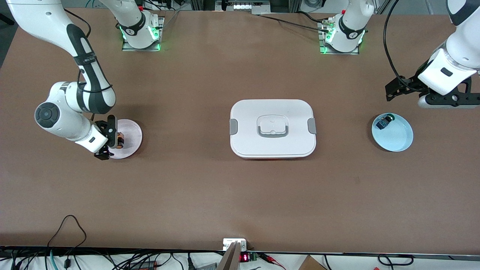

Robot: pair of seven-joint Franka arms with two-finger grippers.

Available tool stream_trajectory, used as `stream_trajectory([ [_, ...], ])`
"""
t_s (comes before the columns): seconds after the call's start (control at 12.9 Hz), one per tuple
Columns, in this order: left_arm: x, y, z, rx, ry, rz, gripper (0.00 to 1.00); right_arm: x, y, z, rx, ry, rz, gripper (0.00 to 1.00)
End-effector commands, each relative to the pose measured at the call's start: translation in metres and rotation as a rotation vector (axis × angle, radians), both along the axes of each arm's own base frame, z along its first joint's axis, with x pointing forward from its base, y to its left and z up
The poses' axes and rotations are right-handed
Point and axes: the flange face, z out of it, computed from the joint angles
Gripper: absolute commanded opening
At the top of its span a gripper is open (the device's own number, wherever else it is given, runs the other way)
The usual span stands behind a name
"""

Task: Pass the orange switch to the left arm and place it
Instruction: 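Move the right gripper over the orange switch on the white plate, then lower the right gripper and close it on the orange switch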

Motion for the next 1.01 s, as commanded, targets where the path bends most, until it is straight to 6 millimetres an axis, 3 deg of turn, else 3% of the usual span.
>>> stream_trajectory([
  [0.0, 0.002, -0.001, 0.006, -0.002, 0.003, 0.004, 1.0, -0.007, 0.005, -0.004, 0.007, -0.008, 0.048, 1.0],
  [0.23, 0.002, -0.001, 0.006, -0.002, 0.003, 0.004, 1.0, -0.016, 0.015, -0.014, 0.012, 0.007, 0.065, 1.0],
  [0.93, 0.002, -0.001, 0.006, -0.002, 0.003, 0.004, 1.0, -0.021, -0.001, -0.037, 0.016, -0.04, 0.1, 1.0],
])
